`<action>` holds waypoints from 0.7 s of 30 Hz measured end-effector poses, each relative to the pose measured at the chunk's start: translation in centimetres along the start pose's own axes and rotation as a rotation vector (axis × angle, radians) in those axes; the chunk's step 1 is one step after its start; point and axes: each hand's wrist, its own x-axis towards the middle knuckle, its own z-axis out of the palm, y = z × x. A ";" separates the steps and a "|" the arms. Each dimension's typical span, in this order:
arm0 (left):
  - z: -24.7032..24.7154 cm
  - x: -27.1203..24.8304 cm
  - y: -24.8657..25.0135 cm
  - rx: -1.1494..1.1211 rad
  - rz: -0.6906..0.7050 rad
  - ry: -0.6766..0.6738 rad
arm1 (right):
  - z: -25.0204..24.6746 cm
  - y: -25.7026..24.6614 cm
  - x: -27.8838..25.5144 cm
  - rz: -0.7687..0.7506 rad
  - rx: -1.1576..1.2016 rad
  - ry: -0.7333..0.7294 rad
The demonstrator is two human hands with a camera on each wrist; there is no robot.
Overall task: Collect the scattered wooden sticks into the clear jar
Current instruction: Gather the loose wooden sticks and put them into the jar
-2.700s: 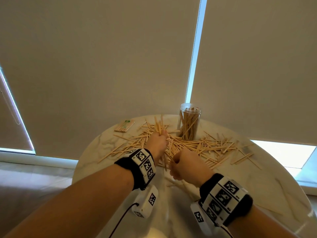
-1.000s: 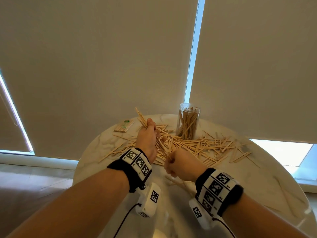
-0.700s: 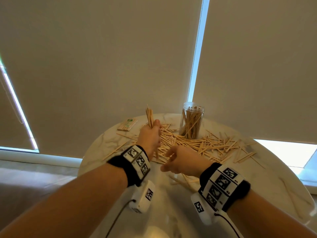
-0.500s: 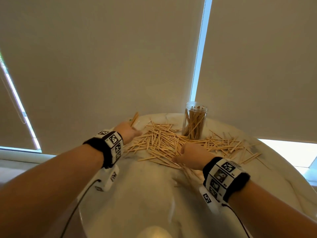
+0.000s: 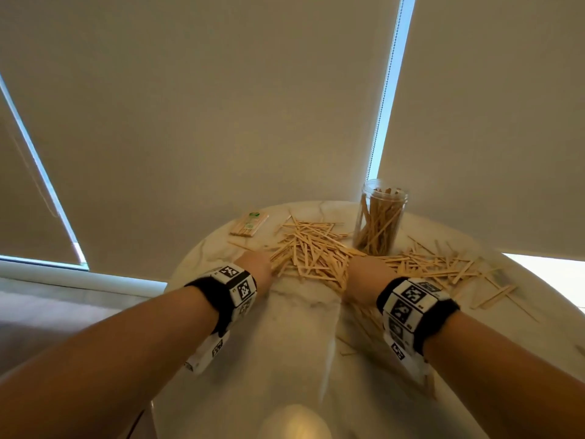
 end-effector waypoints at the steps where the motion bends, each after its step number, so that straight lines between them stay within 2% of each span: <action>1: 0.0 -0.2 0.4 0.002 0.003 -0.002 | 0.1 0.2 -0.1 0.006 0.003 0.003; 10: -0.7 -2.3 2.8 -0.017 0.066 -0.090 | 0.8 0.8 -1.2 0.046 0.035 -0.002; 12: -0.9 -2.4 2.8 -0.064 0.033 -0.082 | 0.9 0.9 -1.4 0.046 0.045 0.014; 17: -1.4 -2.1 2.1 -0.437 -0.038 -0.061 | 0.5 2.3 -2.2 0.102 0.154 -0.014; 21: -2.0 -2.5 2.7 -0.652 -0.068 -0.056 | -0.1 3.8 -2.7 0.122 0.233 -0.052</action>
